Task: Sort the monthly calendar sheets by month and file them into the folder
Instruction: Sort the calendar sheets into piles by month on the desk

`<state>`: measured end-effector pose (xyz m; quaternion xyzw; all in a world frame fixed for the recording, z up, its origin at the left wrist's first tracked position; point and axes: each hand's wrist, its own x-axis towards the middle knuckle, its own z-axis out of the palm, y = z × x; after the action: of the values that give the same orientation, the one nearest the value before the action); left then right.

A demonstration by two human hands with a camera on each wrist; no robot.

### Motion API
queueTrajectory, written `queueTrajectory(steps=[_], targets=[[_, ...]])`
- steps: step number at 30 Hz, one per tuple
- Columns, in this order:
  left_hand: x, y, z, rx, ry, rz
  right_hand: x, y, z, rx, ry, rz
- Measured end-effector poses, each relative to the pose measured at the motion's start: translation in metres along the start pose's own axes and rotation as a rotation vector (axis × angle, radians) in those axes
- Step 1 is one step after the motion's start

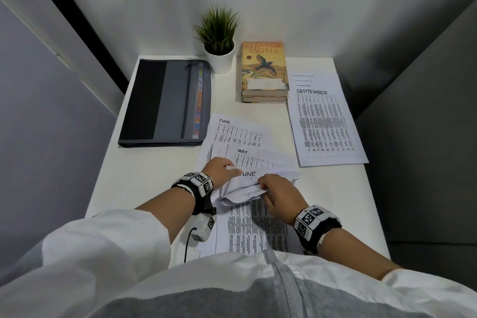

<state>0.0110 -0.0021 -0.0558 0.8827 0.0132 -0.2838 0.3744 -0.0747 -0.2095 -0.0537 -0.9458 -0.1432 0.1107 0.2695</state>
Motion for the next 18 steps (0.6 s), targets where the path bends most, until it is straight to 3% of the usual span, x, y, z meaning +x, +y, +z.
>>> queueTrajectory(steps=[6, 11, 15, 18], targets=[[-0.0017, -0.0039, -0.0026, -0.01, -0.043, 0.035, -0.0005, -0.0013, -0.0009, 0.026, 0.005, -0.033], [-0.0069, -0.0034, -0.0009, -0.168, -0.184, -0.005, 0.0011, -0.0022, -0.001, 0.039, 0.022, -0.039], [-0.0006, -0.0033, -0.0027, -0.161, -0.082, 0.025, -0.0018, -0.0039, -0.0023, 0.017, 0.068, -0.048], [0.0024, -0.0086, -0.0002, -0.113, -0.039, -0.036, -0.0007, -0.0047, -0.004, -0.018, 0.028, -0.044]])
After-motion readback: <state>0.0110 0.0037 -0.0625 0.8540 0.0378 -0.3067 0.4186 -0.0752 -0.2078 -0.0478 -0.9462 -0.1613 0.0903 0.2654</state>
